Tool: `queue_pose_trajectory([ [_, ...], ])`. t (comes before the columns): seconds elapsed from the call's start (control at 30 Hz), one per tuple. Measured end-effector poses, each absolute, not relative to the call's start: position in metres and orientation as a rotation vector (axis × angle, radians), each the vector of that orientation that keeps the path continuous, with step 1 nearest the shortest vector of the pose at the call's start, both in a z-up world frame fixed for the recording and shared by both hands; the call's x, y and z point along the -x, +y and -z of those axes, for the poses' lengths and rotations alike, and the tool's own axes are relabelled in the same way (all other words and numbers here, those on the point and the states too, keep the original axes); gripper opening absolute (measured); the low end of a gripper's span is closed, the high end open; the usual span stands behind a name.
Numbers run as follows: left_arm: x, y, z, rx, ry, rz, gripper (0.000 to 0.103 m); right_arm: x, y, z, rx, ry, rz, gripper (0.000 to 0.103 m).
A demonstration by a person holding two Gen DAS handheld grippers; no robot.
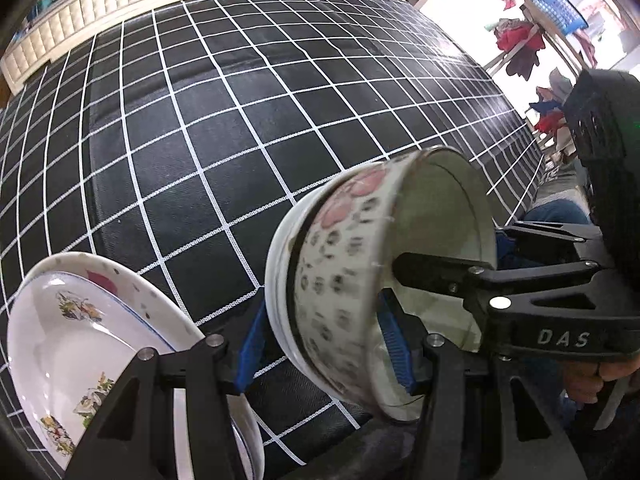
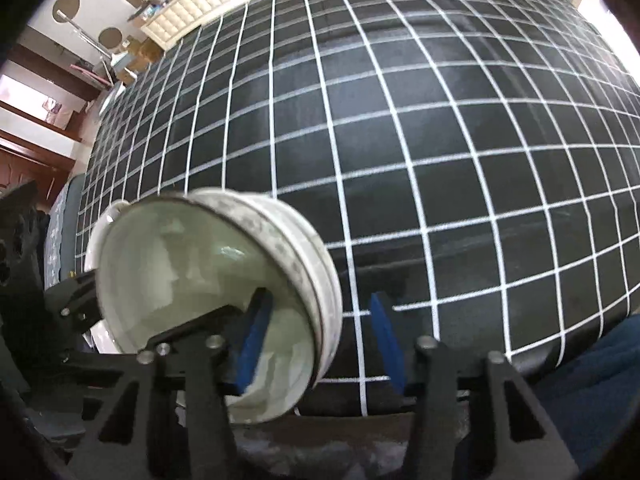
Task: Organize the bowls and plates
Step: 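Carry the nested bowls tilted over the cartoon-print plate stack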
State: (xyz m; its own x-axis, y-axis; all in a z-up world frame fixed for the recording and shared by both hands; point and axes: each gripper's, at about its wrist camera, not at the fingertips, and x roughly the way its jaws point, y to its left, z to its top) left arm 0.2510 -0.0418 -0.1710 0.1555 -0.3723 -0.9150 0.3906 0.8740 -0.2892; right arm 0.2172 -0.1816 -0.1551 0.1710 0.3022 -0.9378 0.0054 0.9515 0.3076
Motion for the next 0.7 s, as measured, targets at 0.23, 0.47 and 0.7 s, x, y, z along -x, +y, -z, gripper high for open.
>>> queue_pose_trajectory([
  [0.23,-0.250,-0.057,0.173,-0.022,1.284,0.513,0.053,-0.211,-0.183,0.156,-0.349,1.384,-0.249,0.041],
  [0.47,-0.245,-0.056,0.173,-0.031,1.264,0.493,0.053,-0.208,-0.183,0.152,-0.310,1.369,-0.250,0.040],
  [0.7,-0.242,-0.061,0.169,-0.030,1.260,0.459,0.051,-0.207,-0.188,0.153,-0.373,1.380,-0.234,0.040],
])
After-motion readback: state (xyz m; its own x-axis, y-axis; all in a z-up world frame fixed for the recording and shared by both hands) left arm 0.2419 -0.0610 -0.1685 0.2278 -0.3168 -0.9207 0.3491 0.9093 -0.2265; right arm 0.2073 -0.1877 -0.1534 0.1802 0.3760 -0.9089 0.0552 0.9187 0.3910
